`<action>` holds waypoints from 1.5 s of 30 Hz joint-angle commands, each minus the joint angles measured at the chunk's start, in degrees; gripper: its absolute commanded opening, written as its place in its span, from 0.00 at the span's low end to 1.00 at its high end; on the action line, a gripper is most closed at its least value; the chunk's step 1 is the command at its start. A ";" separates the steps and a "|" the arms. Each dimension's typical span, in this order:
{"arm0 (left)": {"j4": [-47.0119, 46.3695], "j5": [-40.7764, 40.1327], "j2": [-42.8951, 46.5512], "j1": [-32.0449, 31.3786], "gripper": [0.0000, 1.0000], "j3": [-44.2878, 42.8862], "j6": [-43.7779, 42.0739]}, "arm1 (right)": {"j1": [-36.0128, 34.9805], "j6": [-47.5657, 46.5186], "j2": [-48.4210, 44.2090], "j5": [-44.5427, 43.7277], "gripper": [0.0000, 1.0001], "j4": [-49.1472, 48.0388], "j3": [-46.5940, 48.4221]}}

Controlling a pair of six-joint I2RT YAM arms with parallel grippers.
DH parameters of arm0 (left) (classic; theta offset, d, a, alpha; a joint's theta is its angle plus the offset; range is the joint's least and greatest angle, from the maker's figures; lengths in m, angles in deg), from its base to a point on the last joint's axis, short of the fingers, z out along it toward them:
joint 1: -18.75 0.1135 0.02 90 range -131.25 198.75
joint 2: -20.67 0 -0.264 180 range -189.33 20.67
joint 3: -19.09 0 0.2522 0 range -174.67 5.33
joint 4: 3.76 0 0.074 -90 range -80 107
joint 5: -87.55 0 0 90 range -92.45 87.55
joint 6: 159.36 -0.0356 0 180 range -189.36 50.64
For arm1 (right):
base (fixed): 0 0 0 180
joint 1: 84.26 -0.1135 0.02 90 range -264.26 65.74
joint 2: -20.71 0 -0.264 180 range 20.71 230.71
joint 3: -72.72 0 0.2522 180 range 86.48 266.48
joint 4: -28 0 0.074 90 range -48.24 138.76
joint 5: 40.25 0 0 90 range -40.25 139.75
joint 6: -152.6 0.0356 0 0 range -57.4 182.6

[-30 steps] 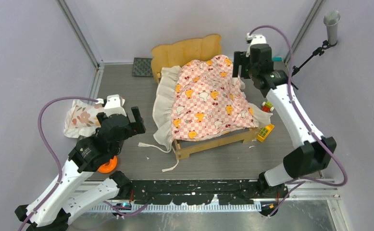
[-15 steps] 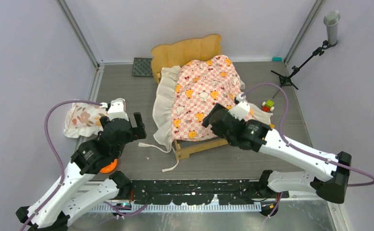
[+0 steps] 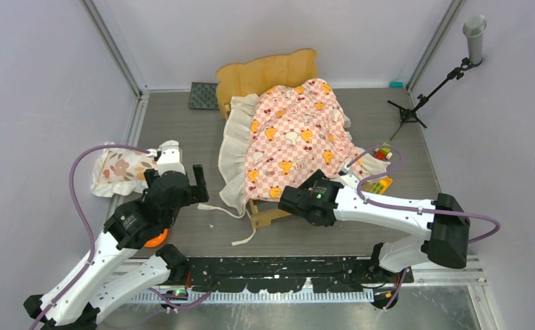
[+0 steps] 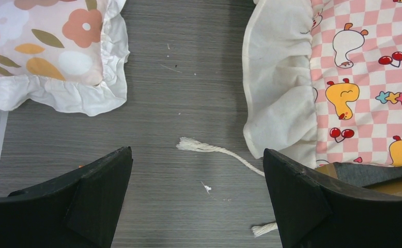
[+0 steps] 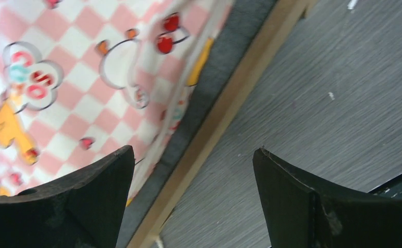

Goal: Set up the pet bed
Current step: Adjust the bed frame at the center of the board.

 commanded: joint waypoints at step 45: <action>2.82 -0.84 2.93 0.24 1.00 -1.94 -1.65 | 22.84 -51.17 -12.00 15.90 0.01 -30.63 -14.33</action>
